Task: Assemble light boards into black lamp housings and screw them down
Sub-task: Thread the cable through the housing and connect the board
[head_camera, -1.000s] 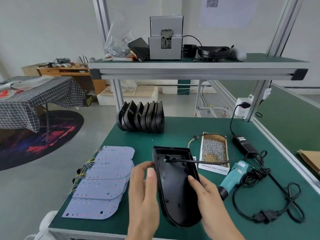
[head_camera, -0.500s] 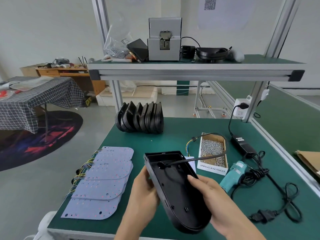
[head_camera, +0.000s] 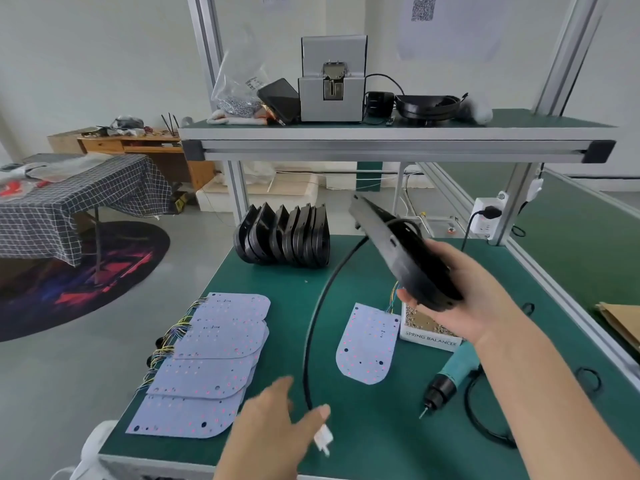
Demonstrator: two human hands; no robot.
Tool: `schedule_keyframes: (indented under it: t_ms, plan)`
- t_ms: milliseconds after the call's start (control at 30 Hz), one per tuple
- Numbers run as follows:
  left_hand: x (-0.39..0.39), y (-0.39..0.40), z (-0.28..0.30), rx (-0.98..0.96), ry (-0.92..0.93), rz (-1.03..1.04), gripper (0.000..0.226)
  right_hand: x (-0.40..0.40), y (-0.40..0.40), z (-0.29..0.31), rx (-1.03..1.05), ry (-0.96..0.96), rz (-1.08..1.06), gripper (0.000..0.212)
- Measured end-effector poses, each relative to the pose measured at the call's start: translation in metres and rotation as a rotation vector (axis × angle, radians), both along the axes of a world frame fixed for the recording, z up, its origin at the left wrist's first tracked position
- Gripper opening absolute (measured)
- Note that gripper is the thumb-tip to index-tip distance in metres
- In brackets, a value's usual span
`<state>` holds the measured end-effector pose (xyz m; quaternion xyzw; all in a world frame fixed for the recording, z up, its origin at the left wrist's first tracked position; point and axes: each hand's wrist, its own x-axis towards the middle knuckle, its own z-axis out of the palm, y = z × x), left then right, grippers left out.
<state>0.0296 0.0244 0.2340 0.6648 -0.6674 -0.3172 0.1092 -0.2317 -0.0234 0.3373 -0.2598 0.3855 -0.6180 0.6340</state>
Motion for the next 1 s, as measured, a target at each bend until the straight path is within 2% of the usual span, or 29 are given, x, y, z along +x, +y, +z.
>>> schedule_keyframes:
  t_ms: [67,133,200,300,400,467,533,567,633,667,733,833,1000]
  plan:
    - [0.002,-0.011,0.019,-0.132,-0.019,0.078,0.092,0.007,-0.003,-0.004,0.002,0.098,0.038,0.025]
    - [0.001,-0.025,0.039,-0.343,0.081,0.119,0.084,0.011,0.0,-0.009,0.003,0.234,0.067,0.029]
    - [-0.007,-0.044,0.055,-0.437,0.343,0.124,0.063,0.015,0.004,-0.013,-0.015,0.324,0.087,0.032]
    - [-0.026,-0.06,0.07,-0.341,0.77,-0.013,0.052,0.023,0.012,-0.018,-0.083,0.418,0.112,0.039]
    - [-0.04,-0.065,0.07,-0.343,1.0,-0.13,0.046,0.029,0.014,-0.021,-0.072,0.484,0.13,0.046]
    - [-0.044,-0.064,0.064,-0.288,1.131,-0.11,0.034,0.032,0.016,-0.021,-0.047,0.428,0.136,0.037]
    - [-0.044,-0.06,0.056,-0.29,1.165,0.04,0.02,0.034,0.017,-0.022,-0.012,0.284,0.135,0.028]
    - [-0.041,-0.057,0.051,-0.29,1.165,0.125,0.027,0.035,0.016,-0.024,0.015,0.188,0.128,0.024]
    - [-0.031,-0.05,0.04,-0.251,1.183,0.255,0.059,0.036,0.013,-0.027,0.088,-0.033,0.106,0.026]
    - [-0.026,-0.045,0.035,-0.227,1.181,0.303,0.066,0.036,0.01,-0.029,0.123,-0.12,0.087,0.033]
    - [-0.014,-0.033,0.024,-0.213,1.11,0.346,0.066,0.038,0.006,-0.031,0.151,-0.215,0.085,0.038]
    - [-0.004,-0.019,0.004,-0.175,1.018,0.375,0.061,0.045,0.002,-0.037,0.102,-0.216,0.172,0.029]
    - [0.0,-0.008,-0.014,0.02,1.078,0.342,0.054,0.058,-0.008,-0.037,0.072,-0.086,0.244,0.03]
